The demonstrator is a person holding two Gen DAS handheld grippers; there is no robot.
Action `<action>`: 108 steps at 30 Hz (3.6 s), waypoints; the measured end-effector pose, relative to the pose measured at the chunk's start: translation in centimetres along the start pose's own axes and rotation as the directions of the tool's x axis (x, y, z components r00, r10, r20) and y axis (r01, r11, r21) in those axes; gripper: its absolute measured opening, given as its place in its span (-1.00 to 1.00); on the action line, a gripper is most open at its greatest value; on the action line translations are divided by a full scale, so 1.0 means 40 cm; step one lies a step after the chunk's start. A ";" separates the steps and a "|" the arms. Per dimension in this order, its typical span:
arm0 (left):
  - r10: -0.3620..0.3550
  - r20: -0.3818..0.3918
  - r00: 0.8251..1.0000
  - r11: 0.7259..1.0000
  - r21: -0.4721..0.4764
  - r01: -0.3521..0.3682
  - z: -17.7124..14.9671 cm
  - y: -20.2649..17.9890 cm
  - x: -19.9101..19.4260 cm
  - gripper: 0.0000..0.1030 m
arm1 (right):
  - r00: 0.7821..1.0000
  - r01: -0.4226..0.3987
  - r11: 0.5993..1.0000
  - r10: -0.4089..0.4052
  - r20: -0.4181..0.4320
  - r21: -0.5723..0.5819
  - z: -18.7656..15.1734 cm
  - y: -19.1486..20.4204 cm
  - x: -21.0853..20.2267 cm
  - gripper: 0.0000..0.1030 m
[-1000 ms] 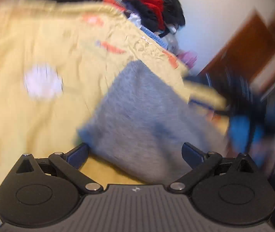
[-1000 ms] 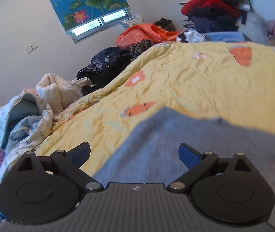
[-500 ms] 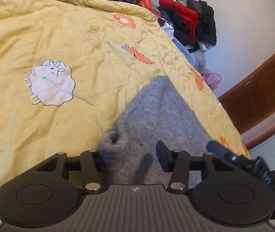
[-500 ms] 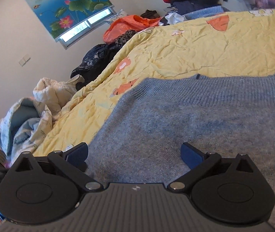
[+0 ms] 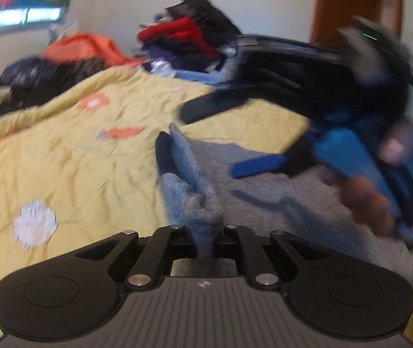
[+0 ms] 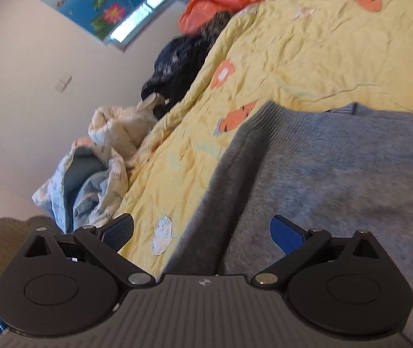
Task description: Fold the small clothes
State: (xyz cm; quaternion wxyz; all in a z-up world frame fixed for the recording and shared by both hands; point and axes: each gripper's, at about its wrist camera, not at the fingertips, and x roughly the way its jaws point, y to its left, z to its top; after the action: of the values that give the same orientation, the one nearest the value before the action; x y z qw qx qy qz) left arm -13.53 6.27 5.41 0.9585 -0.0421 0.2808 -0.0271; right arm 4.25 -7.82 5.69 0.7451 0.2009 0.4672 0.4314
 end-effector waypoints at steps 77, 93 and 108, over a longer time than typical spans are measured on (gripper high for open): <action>-0.556 -0.221 0.802 0.783 0.184 0.594 -0.029 -0.497 0.079 -0.84 | 0.867 0.391 0.911 -0.412 0.281 0.128 -0.075 -0.404 -0.512 0.16; -0.365 -0.160 0.917 0.784 0.478 0.395 -0.071 -0.220 0.012 0.59 | 0.866 0.294 0.937 -0.345 0.363 0.189 -0.431 -0.222 -0.579 0.15; -0.279 -0.129 0.952 0.839 0.448 0.307 -0.088 -0.255 0.074 0.12 | 0.837 0.435 0.892 -0.452 0.310 0.124 -0.392 -0.199 -0.579 -0.08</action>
State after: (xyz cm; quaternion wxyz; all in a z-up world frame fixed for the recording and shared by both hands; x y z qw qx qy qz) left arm -13.25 -4.33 1.84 0.9165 0.1461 0.2842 -0.2407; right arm -10.19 -33.03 4.66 0.8871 0.1748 0.3797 0.1958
